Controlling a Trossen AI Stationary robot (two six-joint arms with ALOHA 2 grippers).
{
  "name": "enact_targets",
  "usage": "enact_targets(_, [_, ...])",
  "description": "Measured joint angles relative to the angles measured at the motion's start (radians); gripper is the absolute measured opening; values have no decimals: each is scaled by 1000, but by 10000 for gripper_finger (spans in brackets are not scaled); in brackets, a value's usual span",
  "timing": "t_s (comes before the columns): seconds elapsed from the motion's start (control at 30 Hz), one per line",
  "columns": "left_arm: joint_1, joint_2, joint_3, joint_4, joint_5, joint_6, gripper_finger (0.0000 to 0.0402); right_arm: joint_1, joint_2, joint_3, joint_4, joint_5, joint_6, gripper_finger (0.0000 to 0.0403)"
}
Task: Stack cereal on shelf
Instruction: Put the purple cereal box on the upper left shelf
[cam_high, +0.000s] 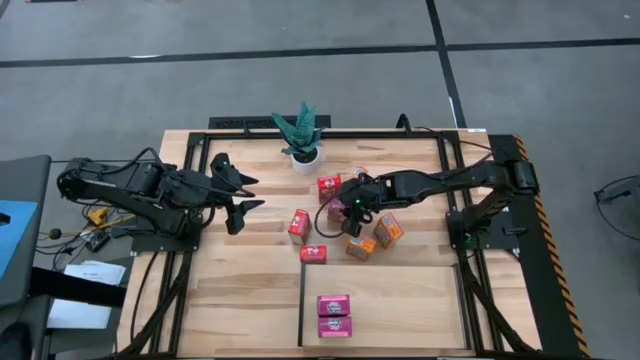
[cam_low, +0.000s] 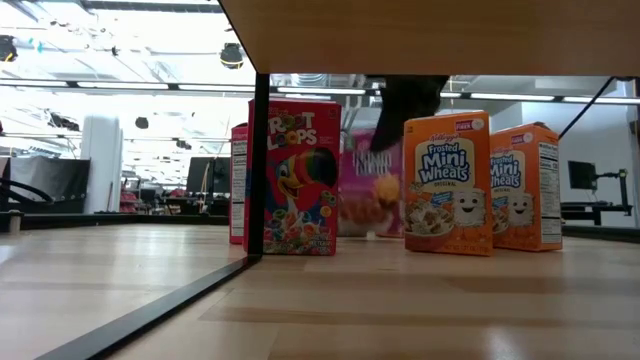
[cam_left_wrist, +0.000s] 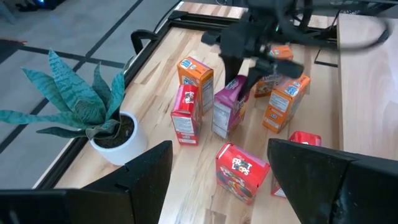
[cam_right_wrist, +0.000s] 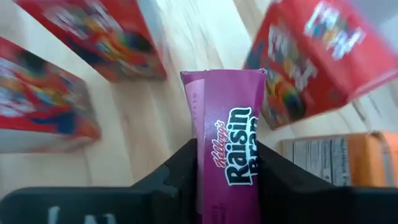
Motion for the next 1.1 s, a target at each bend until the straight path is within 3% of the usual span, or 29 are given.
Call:
enact_targets(0.23, [0, 0, 0, 3, 0, -6, 255, 15, -144, 77, -124, 3, 0, 149])
enact_targets(0.5, [0, 0, 0, 1, -3, -61, 255, 161, -224, 269, -312, 7, -8, 141])
enact_targets(0.8, [0, 0, 0, 0, 0, -135, 255, 337, -30, 672, -674, 99, -11, 132])
enact_targets(1.1, [0, 0, 0, 0, 1, -177, 255, 463, 107, 844, -717, 151, 18, 138])
